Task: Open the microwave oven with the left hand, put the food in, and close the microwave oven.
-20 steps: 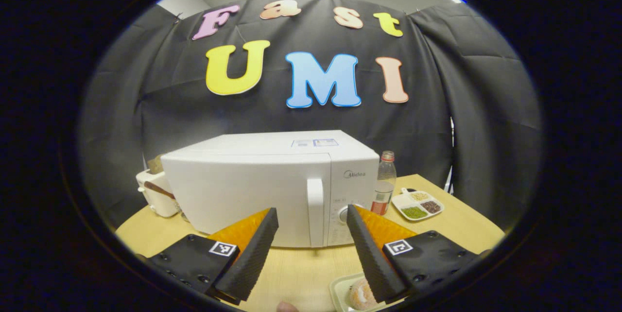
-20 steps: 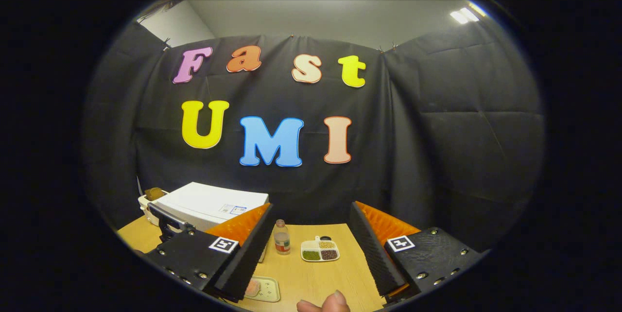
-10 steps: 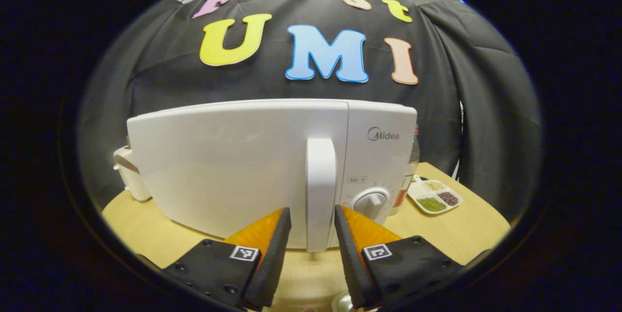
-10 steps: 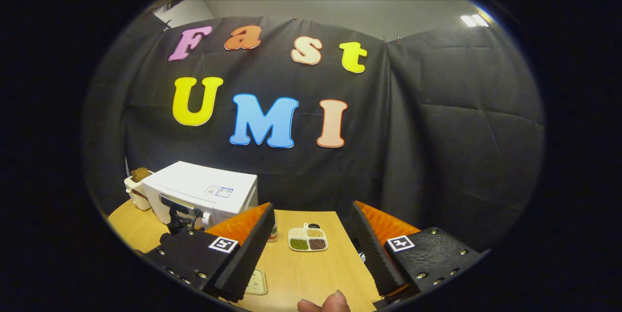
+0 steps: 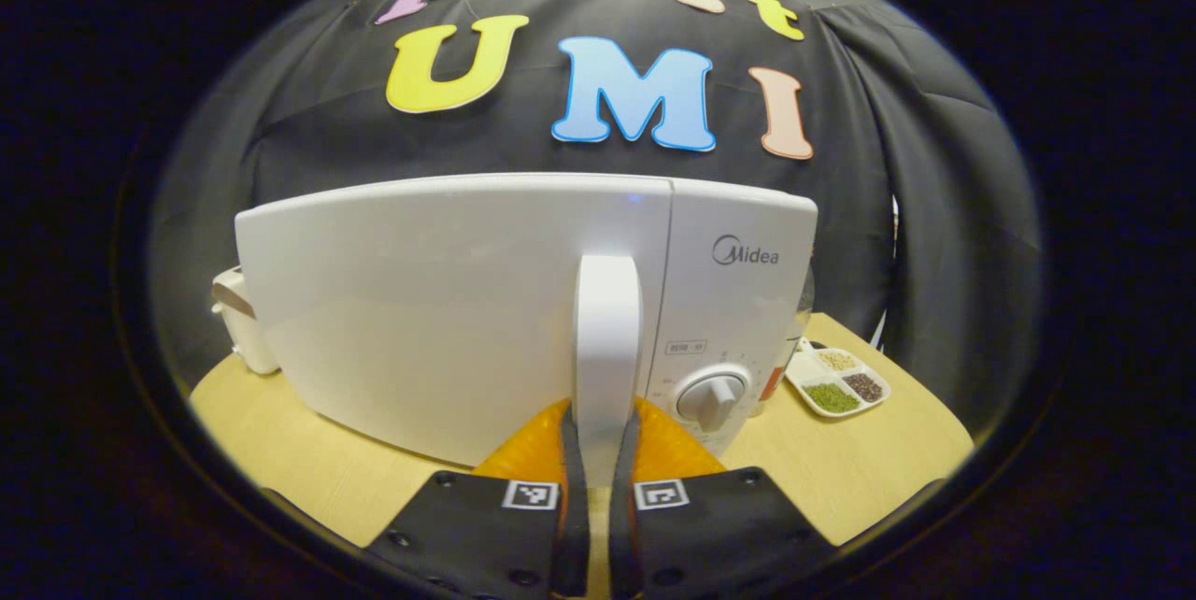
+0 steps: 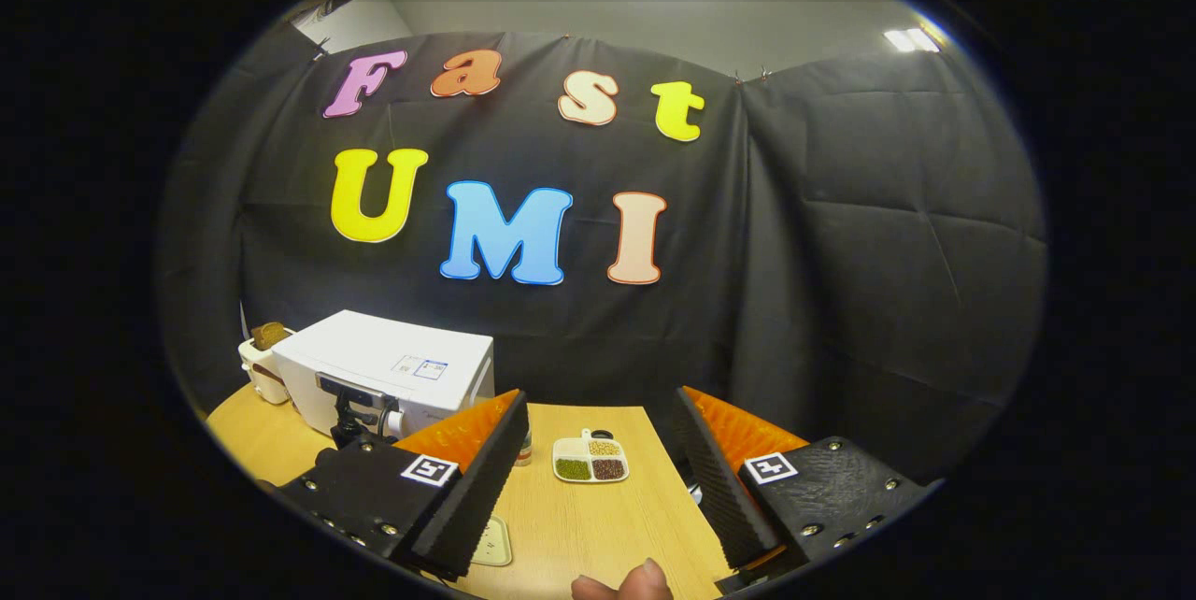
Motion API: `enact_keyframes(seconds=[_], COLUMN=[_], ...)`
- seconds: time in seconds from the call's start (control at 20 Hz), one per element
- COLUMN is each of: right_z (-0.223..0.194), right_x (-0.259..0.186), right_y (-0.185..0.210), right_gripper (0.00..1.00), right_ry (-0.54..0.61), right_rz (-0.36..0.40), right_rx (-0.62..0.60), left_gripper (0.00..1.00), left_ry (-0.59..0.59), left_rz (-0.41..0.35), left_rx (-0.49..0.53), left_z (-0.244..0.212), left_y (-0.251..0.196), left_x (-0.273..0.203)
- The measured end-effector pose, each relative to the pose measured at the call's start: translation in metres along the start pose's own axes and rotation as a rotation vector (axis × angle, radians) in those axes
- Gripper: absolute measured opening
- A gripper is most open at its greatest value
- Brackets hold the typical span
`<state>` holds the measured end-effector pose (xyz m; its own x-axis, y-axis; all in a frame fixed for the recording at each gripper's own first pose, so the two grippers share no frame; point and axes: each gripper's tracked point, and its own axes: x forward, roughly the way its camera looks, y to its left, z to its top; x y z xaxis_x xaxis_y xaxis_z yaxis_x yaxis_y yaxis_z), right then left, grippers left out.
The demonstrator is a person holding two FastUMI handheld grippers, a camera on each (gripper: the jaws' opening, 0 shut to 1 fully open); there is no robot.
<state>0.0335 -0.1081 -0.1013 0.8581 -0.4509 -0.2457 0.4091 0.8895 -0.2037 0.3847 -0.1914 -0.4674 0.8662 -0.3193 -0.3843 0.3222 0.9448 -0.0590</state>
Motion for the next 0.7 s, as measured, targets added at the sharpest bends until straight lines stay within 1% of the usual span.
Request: enact_keyframes(seconds=[0.05,0.15,0.25,0.35,0.4,0.45,0.55,0.6,0.7], right_z=[0.001,0.001,0.000,0.001,0.000,-0.002,-0.003,-0.005,-0.005], right_x=[-0.003,-0.009,-0.013,-0.018,-0.020,-0.022,-0.025,-0.026,-0.030], right_y=[-0.001,-0.002,-0.004,-0.007,-0.008,-0.008,-0.010,-0.012,-0.015], right_gripper=[0.96,0.96,0.95,0.96,0.95,0.95,0.95,0.95,0.96], right_ry=[-0.006,-0.010,-0.006,-0.011,-0.009,-0.008,-0.004,-0.001,-0.004], right_rz=[-0.002,0.001,0.001,0.000,0.001,0.001,0.002,0.000,-0.004], right_rx=[0.000,0.005,0.019,0.029,0.028,0.027,0.034,0.035,0.036], left_gripper=[0.14,0.06,0.08,0.06,0.08,0.06,0.06,0.08,0.08], left_ry=[-0.007,0.008,0.008,0.010,0.013,0.016,0.020,0.022,0.024], left_rz=[-0.017,-0.031,-0.037,-0.034,-0.032,-0.030,-0.033,-0.036,-0.040], left_rx=[-0.007,-0.005,-0.004,-0.002,-0.001,0.000,0.003,0.006,0.013], left_z=[0.003,0.000,0.002,0.001,0.002,0.001,0.001,0.000,0.001], left_y=[-0.001,0.000,0.000,0.000,0.000,0.000,0.000,0.000,0.000], left_x=[0.000,0.001,-0.001,-0.001,-0.001,0.000,-0.001,0.000,-0.001])
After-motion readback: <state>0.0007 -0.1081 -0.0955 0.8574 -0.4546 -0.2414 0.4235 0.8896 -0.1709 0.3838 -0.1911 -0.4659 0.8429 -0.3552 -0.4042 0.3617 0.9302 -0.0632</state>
